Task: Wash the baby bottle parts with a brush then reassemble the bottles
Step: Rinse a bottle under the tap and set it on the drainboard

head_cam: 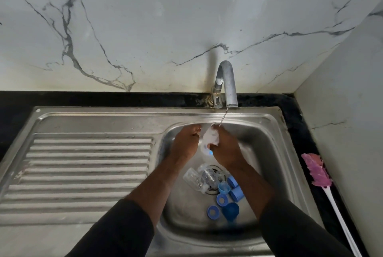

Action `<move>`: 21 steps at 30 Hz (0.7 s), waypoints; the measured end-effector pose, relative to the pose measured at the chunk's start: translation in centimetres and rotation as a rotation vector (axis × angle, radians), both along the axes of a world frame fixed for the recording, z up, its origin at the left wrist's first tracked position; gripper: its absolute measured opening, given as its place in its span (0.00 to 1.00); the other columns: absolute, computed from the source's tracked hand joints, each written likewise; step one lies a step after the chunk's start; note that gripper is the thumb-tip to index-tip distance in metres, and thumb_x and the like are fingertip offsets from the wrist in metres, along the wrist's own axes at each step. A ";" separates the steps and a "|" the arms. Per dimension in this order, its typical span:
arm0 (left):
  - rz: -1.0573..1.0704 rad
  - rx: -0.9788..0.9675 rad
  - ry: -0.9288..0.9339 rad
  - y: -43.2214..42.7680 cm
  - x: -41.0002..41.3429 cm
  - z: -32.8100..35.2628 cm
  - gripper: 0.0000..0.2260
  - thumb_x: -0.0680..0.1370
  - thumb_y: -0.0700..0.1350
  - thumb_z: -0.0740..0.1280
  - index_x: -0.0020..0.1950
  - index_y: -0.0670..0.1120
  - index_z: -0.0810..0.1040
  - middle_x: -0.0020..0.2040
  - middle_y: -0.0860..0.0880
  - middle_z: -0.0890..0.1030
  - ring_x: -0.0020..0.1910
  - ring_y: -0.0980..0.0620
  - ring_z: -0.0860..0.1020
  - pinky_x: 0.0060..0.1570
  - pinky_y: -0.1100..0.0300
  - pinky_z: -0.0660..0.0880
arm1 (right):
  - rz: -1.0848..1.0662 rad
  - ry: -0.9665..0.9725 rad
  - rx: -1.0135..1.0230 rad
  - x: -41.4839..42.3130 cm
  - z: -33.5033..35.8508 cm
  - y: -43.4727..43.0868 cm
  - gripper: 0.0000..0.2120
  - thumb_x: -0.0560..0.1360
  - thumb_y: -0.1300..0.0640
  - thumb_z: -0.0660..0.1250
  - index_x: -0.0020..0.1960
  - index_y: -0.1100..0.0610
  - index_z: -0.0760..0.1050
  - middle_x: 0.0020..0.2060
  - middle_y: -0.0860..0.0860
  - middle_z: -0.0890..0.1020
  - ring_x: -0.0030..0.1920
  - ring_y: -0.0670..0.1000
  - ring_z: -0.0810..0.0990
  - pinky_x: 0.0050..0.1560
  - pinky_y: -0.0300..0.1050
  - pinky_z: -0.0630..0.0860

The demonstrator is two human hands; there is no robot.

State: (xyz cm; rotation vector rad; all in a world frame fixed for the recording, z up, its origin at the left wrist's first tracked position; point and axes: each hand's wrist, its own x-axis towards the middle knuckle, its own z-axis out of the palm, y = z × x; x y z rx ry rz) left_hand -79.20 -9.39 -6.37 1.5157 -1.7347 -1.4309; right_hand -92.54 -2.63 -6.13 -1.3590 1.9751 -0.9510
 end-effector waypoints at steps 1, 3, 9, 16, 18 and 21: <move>-0.009 0.017 0.010 0.1 0.0 -0.3 0.20 0.76 0.40 0.59 0.66 0.45 0.80 0.64 0.45 0.82 0.64 0.48 0.79 0.68 0.46 0.73 | 0.006 -0.009 0.061 -0.1 -0.1 0.0 0.28 0.71 0.62 0.73 0.69 0.52 0.71 0.61 0.50 0.79 0.62 0.51 0.78 0.64 0.52 0.75; -0.013 0.034 0.053 0.0 -0.1 -1.2 0.23 0.73 0.47 0.60 0.66 0.45 0.80 0.63 0.45 0.82 0.64 0.49 0.79 0.68 0.45 0.73 | -0.031 -0.010 0.000 -0.5 0.3 -0.2 0.26 0.70 0.62 0.73 0.66 0.51 0.72 0.58 0.49 0.80 0.58 0.50 0.79 0.60 0.49 0.77; 0.008 0.180 0.192 0.8 0.4 0.3 0.21 0.69 0.65 0.67 0.56 0.55 0.82 0.55 0.47 0.85 0.56 0.44 0.83 0.58 0.42 0.79 | -0.171 -0.881 0.032 -1.6 2.0 -1.0 0.22 0.76 0.74 0.65 0.66 0.58 0.72 0.56 0.57 0.81 0.53 0.54 0.82 0.49 0.43 0.82; -0.053 0.130 0.079 0.1 -0.8 1.3 0.22 0.62 0.59 0.75 0.51 0.50 0.82 0.49 0.46 0.85 0.50 0.44 0.84 0.50 0.45 0.82 | -0.530 -1.290 0.239 -2.0 1.1 -1.9 0.08 0.82 0.59 0.63 0.54 0.64 0.76 0.50 0.61 0.81 0.47 0.56 0.82 0.47 0.49 0.83; -0.085 0.069 0.018 0.2 -0.9 1.0 0.24 0.61 0.59 0.77 0.53 0.50 0.83 0.49 0.50 0.85 0.49 0.49 0.84 0.52 0.49 0.81 | -0.604 -1.280 0.289 -2.0 0.8 -1.9 0.07 0.83 0.60 0.62 0.53 0.65 0.75 0.50 0.61 0.80 0.46 0.57 0.81 0.51 0.51 0.82; -0.106 -0.074 -0.093 0.5 -1.0 0.5 0.24 0.62 0.49 0.83 0.56 0.50 0.83 0.53 0.51 0.84 0.52 0.51 0.82 0.55 0.56 0.78 | -0.615 -1.259 0.338 -1.8 0.6 -1.6 0.07 0.83 0.60 0.62 0.53 0.64 0.75 0.48 0.62 0.80 0.44 0.57 0.80 0.43 0.48 0.81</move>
